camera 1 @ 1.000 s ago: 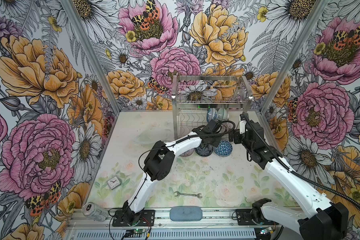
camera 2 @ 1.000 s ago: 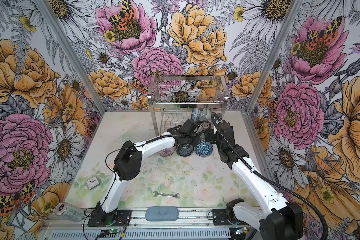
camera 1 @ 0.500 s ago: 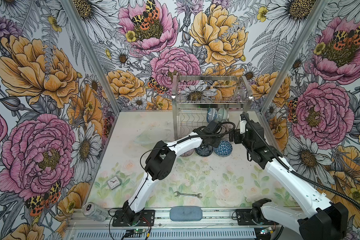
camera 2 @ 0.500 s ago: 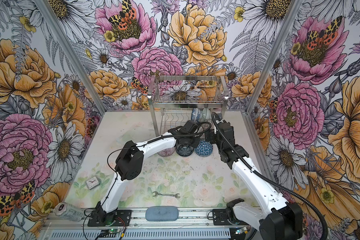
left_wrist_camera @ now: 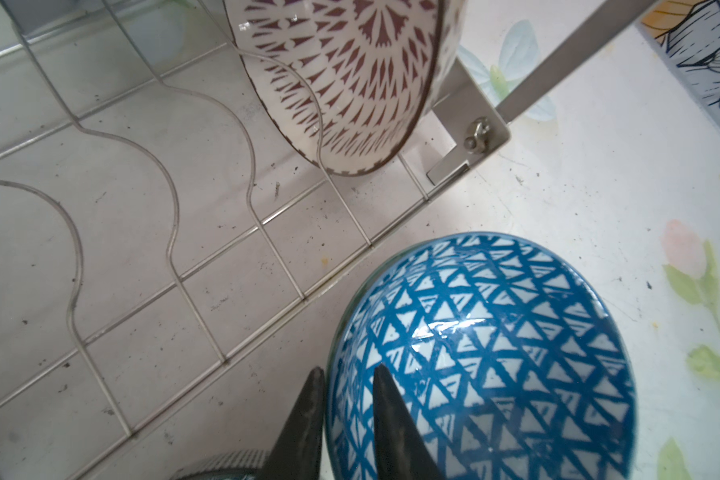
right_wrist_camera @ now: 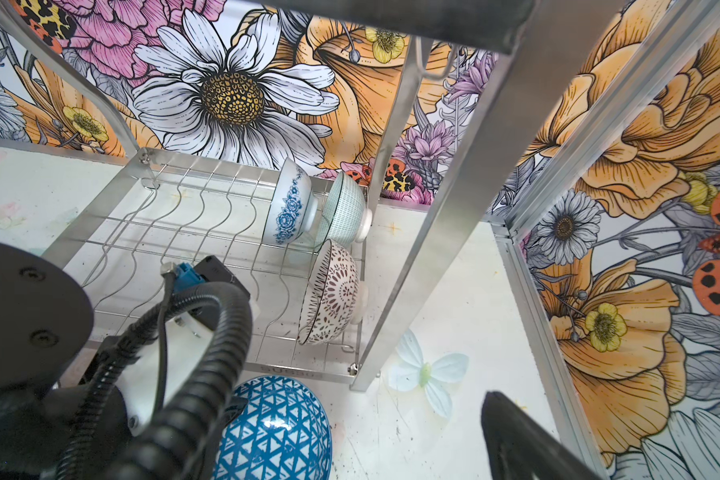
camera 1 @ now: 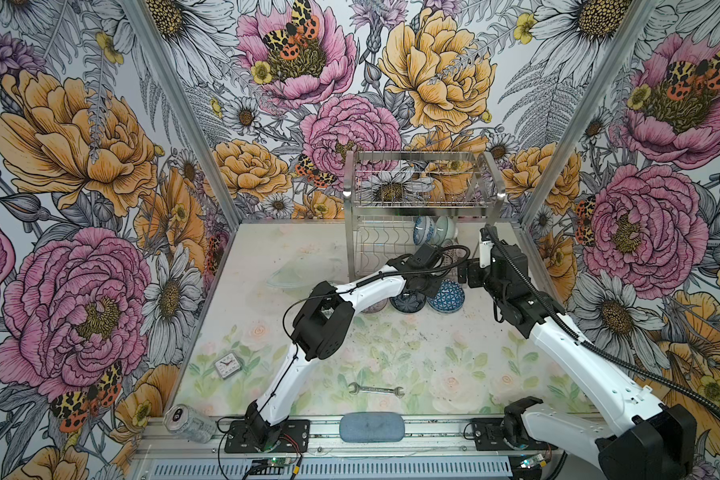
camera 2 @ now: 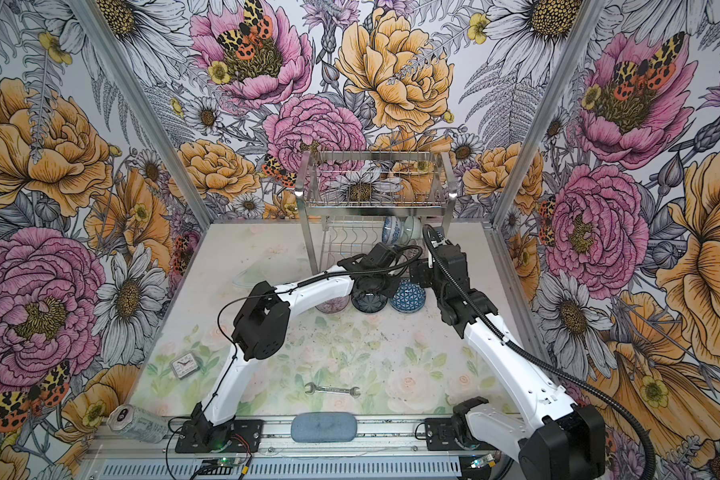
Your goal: Load the bowls into the dish rack
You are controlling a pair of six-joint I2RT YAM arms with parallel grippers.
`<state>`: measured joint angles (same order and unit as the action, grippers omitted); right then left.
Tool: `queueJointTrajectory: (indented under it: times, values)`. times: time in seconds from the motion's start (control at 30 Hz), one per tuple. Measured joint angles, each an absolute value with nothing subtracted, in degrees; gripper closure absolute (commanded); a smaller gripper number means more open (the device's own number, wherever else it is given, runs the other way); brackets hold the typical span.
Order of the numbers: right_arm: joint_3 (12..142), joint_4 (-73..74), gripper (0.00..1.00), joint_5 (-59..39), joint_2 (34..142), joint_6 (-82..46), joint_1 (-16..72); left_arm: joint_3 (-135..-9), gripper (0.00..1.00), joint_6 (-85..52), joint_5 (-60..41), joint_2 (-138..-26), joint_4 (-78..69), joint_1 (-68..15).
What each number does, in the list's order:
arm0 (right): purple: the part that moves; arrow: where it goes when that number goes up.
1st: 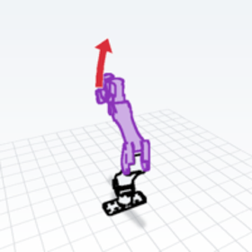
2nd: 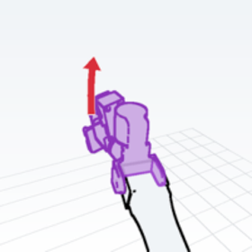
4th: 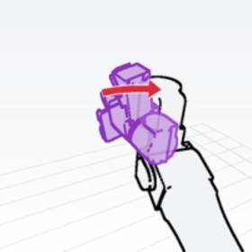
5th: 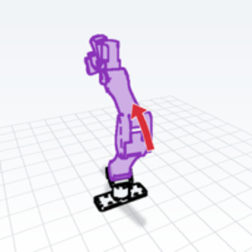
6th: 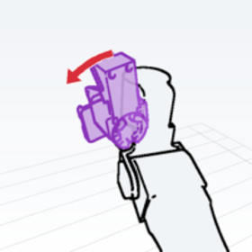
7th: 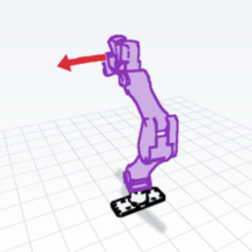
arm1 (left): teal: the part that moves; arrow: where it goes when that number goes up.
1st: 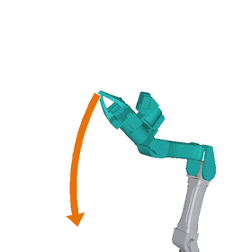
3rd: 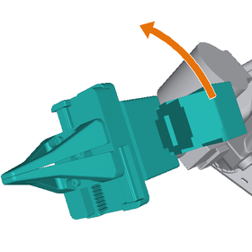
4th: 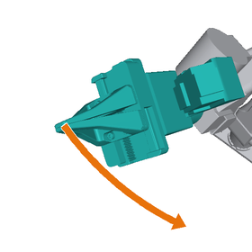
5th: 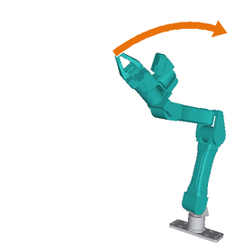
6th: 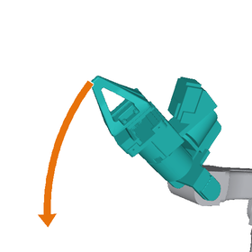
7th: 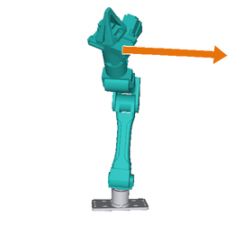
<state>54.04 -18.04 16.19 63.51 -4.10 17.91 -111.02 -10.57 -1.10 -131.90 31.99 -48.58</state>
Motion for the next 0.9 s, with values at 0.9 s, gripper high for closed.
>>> queueJointTrajectory:
  times: [0.9]
  values:
    - [53.76,-18.04,0.02,16.19,63.55,-4.10,17.63,-111.35,1.00,-10.59,-1.34,-131.85,31.94,-48.51]
